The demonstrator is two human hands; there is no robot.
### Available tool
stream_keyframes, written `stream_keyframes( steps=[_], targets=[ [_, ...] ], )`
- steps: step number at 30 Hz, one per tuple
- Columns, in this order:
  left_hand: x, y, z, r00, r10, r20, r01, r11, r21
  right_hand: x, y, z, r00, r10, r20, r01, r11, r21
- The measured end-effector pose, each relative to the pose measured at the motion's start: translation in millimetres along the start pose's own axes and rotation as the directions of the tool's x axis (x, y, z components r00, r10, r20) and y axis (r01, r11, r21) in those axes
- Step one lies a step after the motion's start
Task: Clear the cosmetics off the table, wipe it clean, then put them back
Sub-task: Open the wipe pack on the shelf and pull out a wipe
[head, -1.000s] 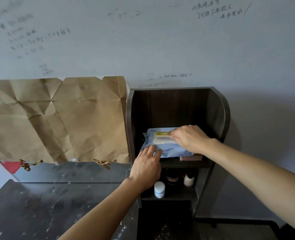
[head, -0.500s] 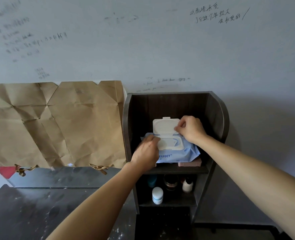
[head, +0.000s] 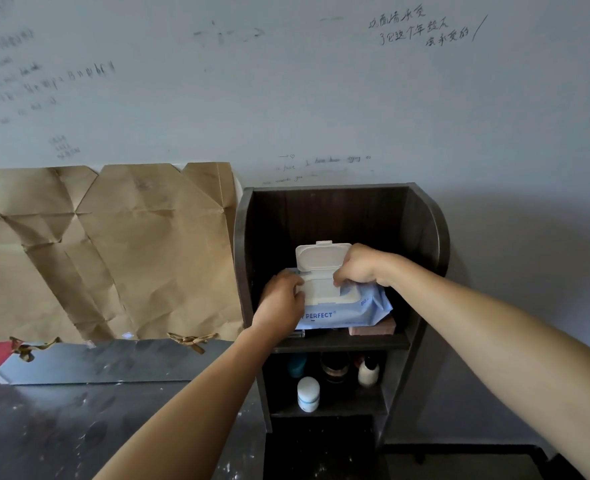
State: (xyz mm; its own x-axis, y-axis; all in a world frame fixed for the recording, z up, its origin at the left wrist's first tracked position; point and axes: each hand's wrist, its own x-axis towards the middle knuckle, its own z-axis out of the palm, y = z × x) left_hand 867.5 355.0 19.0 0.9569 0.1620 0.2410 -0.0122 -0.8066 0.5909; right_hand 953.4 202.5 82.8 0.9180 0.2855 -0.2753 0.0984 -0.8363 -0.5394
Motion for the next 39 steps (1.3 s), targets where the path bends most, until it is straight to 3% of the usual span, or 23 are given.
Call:
stream_keyframes(
  steps=[7,15,18,21,24,29,35,39],
  targets=[
    [-5.0,4.3,-0.3,0.999,-0.007,-0.044,0.005,0.999,-0.046,9.1,-16.8,-7.3,0.990,0.068,0.126,-0.114,0.908,0.404],
    [1.7,17.9,4.8,0.989,-0.096,-0.115,0.097,0.995,0.007,18.8,-2.7,-1.6,0.985,0.032,0.168,-0.117,0.842,0.527],
    [3.9,16.5,7.5,0.981,-0.133,-0.140,0.131,0.991,-0.019,13.8,-0.3,-2.2,0.998,-0.040,0.049,0.015,0.902,0.431],
    [5.7,7.7,6.8,0.979,-0.168,-0.118,0.152,0.979,-0.136,8.5,2.4,1.6,0.969,-0.247,-0.024,0.248,0.968,0.043],
    [4.9,3.2,8.1,0.980,-0.163,-0.113,0.143,0.976,-0.167,3.7,3.5,9.8,0.943,-0.333,0.015,0.320,0.889,-0.327],
    [1.2,2.9,10.4,0.980,-0.152,-0.128,0.129,0.976,-0.174,-1.9,-1.8,15.3,0.898,-0.440,-0.014,0.363,0.757,-0.543],
    [-2.0,1.7,8.9,0.982,-0.151,-0.118,0.127,0.974,-0.188,-2.1,0.2,27.0,0.924,-0.382,0.023,0.312,0.716,-0.624],
    [-2.4,3.1,7.2,0.980,-0.170,-0.101,0.147,0.967,-0.207,0.7,8.2,23.4,0.930,-0.368,0.000,0.333,0.841,-0.426]
  ],
)
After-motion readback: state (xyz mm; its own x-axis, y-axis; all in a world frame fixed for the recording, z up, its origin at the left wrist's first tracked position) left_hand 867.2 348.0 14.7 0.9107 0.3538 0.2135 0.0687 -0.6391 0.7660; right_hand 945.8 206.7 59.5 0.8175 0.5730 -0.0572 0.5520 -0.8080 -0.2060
